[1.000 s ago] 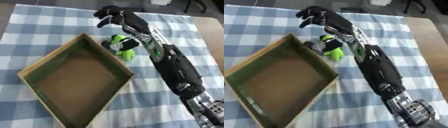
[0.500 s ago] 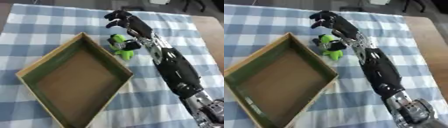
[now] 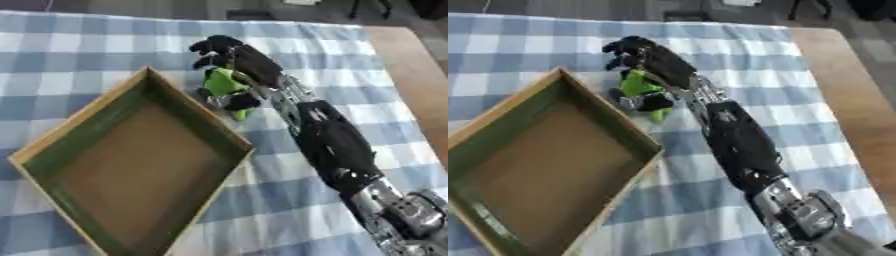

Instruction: Pick up objects on the table and place them in the box.

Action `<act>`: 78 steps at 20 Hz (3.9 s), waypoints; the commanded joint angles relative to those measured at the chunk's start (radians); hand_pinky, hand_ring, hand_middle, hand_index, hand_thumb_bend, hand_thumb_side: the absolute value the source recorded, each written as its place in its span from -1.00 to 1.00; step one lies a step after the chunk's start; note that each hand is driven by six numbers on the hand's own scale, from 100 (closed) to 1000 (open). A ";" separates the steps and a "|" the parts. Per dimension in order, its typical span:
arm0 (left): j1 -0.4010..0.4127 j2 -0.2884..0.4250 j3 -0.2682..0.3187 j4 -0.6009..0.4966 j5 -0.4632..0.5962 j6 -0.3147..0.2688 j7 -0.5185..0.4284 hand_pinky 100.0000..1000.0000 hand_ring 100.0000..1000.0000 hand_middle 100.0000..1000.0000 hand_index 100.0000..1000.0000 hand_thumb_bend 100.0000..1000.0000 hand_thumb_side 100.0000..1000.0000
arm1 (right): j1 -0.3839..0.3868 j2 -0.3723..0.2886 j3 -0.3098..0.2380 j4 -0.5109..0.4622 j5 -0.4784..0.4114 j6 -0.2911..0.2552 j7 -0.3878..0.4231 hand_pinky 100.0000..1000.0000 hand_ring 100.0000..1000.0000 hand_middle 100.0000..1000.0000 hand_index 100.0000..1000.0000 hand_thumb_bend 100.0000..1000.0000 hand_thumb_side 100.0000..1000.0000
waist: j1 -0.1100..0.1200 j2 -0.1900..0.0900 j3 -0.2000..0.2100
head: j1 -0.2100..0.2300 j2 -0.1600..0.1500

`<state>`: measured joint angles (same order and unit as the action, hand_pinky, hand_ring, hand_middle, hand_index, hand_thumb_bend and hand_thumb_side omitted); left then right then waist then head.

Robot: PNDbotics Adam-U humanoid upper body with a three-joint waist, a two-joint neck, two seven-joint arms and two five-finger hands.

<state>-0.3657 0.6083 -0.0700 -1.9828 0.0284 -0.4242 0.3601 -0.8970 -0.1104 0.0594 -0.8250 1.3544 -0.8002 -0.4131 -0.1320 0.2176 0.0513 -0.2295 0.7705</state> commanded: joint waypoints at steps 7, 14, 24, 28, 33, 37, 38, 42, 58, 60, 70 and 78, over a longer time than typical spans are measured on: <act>-0.019 0.010 0.001 -0.017 0.008 -0.005 -0.005 -0.81 0.20 0.35 0.61 -0.07 0.38 | -0.018 -0.005 -0.008 0.004 0.053 -0.049 -0.097 0.79 0.48 0.68 0.47 -0.58 0.04 | 0.009 -0.011 0.002 | -0.017 -0.001; -0.024 0.009 -0.001 -0.017 0.012 -0.006 -0.007 -0.79 0.20 0.35 0.61 -0.08 0.38 | -0.034 -0.012 -0.013 0.005 0.088 -0.037 -0.118 0.87 0.51 0.69 0.44 -0.59 0.05 | 0.008 -0.011 0.005 | -0.016 -0.001; -0.033 0.008 -0.002 -0.017 0.017 -0.006 -0.010 -0.79 0.20 0.35 0.61 -0.08 0.38 | -0.051 -0.018 -0.018 0.008 0.122 -0.012 -0.147 1.00 0.59 0.71 0.44 -0.60 0.13 | 0.005 -0.008 0.011 | -0.027 -0.001; -0.033 0.008 -0.002 -0.017 0.018 -0.006 -0.011 -0.79 0.20 0.35 0.61 -0.08 0.38 | -0.049 -0.017 -0.020 0.017 0.130 -0.008 -0.148 1.00 0.57 0.70 0.44 -0.63 0.15 | 0.005 -0.008 0.011 | -0.028 -0.001; -0.032 0.008 -0.002 -0.017 0.017 -0.006 -0.011 -0.79 0.20 0.35 0.61 -0.08 0.38 | -0.041 -0.012 -0.021 0.031 0.140 -0.004 -0.145 1.00 0.56 0.70 0.44 -0.64 0.16 | 0.005 -0.007 0.011 | -0.030 -0.001; -0.033 0.008 -0.002 -0.017 0.016 -0.007 -0.011 -0.79 0.20 0.35 0.61 -0.08 0.38 | -0.028 -0.006 -0.022 0.044 0.146 0.000 -0.141 1.00 0.56 0.70 0.46 -0.70 0.16 | 0.005 -0.006 0.010 | -0.032 -0.001; -0.033 0.008 -0.002 -0.017 0.016 -0.007 -0.011 -0.79 0.20 0.35 0.61 -0.08 0.38 | -0.026 -0.005 -0.023 0.047 0.147 0.001 -0.140 0.99 0.56 0.70 0.46 -0.74 0.16 | 0.005 -0.006 0.010 | -0.032 -0.001; -0.031 0.009 -0.002 -0.017 0.014 -0.007 -0.010 -0.80 0.20 0.35 0.61 -0.08 0.37 | -0.007 0.008 -0.030 0.069 0.135 0.011 -0.137 0.92 0.57 0.70 0.51 -0.92 0.11 | 0.006 -0.005 0.008 | -0.033 -0.001; -0.029 0.007 -0.002 -0.017 0.011 -0.008 -0.010 -0.80 0.20 0.35 0.61 -0.09 0.38 | 0.026 0.044 -0.038 0.030 0.003 -0.078 -0.235 -1.00 -0.83 -0.20 -0.12 -1.00 -0.04 | 0.008 -0.005 0.005 | -0.045 -0.001; -0.030 0.007 -0.003 -0.017 0.011 -0.007 -0.011 -0.80 0.20 0.35 0.61 -0.09 0.38 | 0.025 0.044 -0.037 0.016 -0.003 -0.099 -0.248 -1.00 -0.89 -0.28 -0.20 -1.00 -0.05 | 0.008 -0.005 0.006 | -0.046 -0.001; -0.030 0.007 -0.004 -0.017 0.011 -0.008 -0.012 -0.81 0.20 0.35 0.61 -0.09 0.38 | 0.022 0.045 -0.018 -0.069 0.035 -0.107 -0.308 -1.00 -0.98 -0.38 -0.37 -1.00 -0.06 | 0.008 -0.005 0.006 | -0.050 -0.001; -0.031 0.007 -0.004 -0.017 0.012 -0.008 -0.012 -0.80 0.21 0.35 0.61 -0.09 0.38 | 0.019 0.054 0.007 -0.138 -0.044 -0.107 -0.315 -1.00 -0.98 -0.38 -0.35 -1.00 -0.06 | 0.008 -0.005 0.006 | -0.055 -0.001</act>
<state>-0.3827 0.6077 -0.0760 -1.9828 0.0369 -0.4312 0.3507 -0.8627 -0.0544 0.0634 -0.9340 1.3308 -0.6990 -0.5143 -0.1323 0.2263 0.0576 -0.2729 0.7705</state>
